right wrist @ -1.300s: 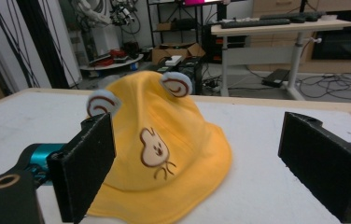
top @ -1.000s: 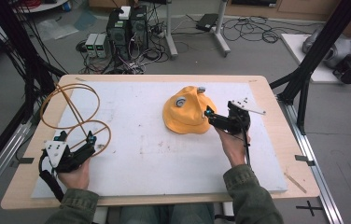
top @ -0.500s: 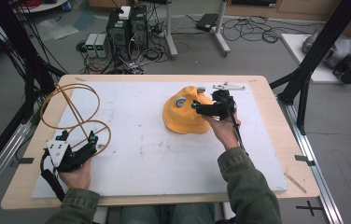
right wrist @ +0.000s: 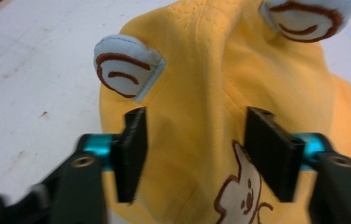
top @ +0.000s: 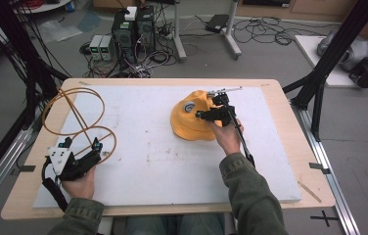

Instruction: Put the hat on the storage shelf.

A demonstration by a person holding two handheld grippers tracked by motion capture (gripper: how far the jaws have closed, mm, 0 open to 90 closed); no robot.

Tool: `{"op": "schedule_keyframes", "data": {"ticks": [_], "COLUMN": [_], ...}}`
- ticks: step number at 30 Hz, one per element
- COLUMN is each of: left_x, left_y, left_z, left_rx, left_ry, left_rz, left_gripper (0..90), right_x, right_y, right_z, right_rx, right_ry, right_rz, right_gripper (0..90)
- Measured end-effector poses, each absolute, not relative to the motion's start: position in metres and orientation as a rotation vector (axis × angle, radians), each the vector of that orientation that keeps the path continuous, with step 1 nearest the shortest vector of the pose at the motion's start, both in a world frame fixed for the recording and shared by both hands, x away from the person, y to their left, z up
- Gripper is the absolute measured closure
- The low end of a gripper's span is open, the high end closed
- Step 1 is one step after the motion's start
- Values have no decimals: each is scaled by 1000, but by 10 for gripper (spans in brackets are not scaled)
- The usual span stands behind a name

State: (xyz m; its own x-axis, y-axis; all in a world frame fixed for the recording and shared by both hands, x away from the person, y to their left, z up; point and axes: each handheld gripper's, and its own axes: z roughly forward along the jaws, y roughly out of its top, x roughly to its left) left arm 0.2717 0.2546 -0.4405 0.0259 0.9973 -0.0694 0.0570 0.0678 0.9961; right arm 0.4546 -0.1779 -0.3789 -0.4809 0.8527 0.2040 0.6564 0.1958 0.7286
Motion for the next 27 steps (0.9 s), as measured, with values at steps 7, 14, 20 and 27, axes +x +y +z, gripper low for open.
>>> {"op": "schedule_keyframes", "data": {"ticks": [7,14,20,27], "left_x": [273,273,273,273], "left_y": [254,254,254,254], "left_z": [-441,-441,-441,-441], "left_rx": [1217,1216,1218,1214], "left_ry": [1261,1260,1257,1259], "left_rz": [1106,1105,1104,1103], "left_gripper": [115,115,115,115], "right_x": [454,451,447,442], "right_y": [-178,-175,-172,-172], "right_z": [-377,-380,-381,-383], "right_rx": [1408,1392,1391,1383], "right_ry": [2189,2152,2110,2061], "right_rz": [1167,1153,1134,1145], "right_gripper": [789,887,892,894]}}
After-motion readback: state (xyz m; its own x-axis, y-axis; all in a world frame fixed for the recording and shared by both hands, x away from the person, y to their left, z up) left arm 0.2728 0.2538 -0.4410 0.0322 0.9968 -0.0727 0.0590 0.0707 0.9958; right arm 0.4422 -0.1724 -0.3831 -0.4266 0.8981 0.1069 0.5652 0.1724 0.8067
